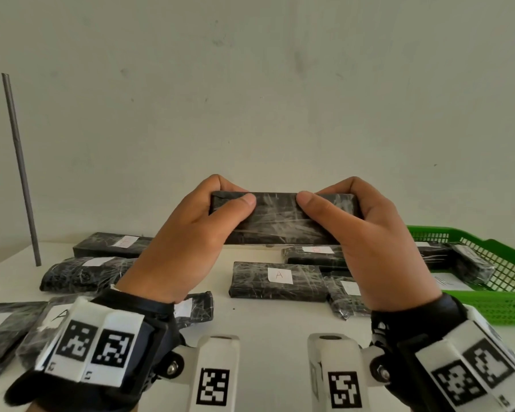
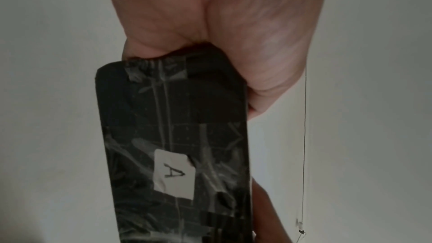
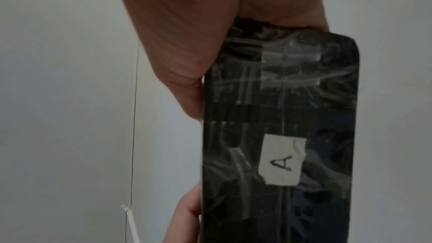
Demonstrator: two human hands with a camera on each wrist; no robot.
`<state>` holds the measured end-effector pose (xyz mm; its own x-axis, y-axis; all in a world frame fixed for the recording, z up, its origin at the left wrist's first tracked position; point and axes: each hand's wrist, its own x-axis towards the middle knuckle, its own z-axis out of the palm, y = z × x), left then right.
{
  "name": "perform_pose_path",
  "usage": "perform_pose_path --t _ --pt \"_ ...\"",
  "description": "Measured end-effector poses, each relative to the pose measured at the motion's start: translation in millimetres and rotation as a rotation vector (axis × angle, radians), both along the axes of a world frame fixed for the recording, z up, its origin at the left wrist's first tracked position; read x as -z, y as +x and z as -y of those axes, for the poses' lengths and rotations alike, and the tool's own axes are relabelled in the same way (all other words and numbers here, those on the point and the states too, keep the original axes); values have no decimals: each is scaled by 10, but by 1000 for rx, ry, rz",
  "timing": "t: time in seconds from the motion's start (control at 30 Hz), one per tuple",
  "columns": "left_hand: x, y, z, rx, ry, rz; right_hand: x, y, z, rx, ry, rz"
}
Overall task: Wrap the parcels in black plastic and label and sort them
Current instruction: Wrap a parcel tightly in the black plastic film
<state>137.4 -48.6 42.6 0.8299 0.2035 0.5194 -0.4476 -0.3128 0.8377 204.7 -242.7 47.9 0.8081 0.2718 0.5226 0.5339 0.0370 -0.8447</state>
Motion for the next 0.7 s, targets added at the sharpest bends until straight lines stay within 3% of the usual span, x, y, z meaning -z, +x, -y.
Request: perform_pose_path --t 0.2,0.37,0.5,0.7 --pt "-66 104 -96 6 23 -70 -53 -29 93 3 29 30" --pt "50 9 -4 89 -73 -95 -72 -19 84 -3 27 66" --pt "-29 55 -2 39 -138 -106 -43 -7 107 -12 8 62" --pt "-78 15 -29 104 -80 -163 -18 6 85 -75 -3 12"
